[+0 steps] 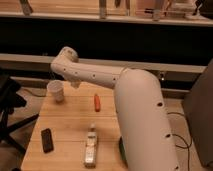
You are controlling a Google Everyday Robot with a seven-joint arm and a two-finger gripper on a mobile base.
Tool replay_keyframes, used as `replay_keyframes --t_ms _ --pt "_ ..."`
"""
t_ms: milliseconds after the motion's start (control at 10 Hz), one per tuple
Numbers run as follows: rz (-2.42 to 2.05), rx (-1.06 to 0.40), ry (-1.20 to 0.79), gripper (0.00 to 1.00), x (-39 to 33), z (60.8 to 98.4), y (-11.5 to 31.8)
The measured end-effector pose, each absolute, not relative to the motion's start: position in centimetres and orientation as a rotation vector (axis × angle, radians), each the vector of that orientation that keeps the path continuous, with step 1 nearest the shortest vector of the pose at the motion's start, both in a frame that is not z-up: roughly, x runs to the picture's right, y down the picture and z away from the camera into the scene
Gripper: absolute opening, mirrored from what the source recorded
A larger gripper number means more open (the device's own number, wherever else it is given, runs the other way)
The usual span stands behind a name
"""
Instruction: Place the white sponge in the ceramic cup
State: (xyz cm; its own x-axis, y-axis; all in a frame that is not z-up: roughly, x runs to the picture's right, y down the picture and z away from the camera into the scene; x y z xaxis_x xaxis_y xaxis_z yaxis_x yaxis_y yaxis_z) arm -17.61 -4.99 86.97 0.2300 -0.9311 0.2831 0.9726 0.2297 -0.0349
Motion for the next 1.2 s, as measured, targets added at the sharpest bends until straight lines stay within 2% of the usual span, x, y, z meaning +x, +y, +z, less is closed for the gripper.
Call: replay_keyframes --t_ms 1200 --pt "-1.352 -0.178 -0.24 0.04 -20.6 86.9 -5.6"
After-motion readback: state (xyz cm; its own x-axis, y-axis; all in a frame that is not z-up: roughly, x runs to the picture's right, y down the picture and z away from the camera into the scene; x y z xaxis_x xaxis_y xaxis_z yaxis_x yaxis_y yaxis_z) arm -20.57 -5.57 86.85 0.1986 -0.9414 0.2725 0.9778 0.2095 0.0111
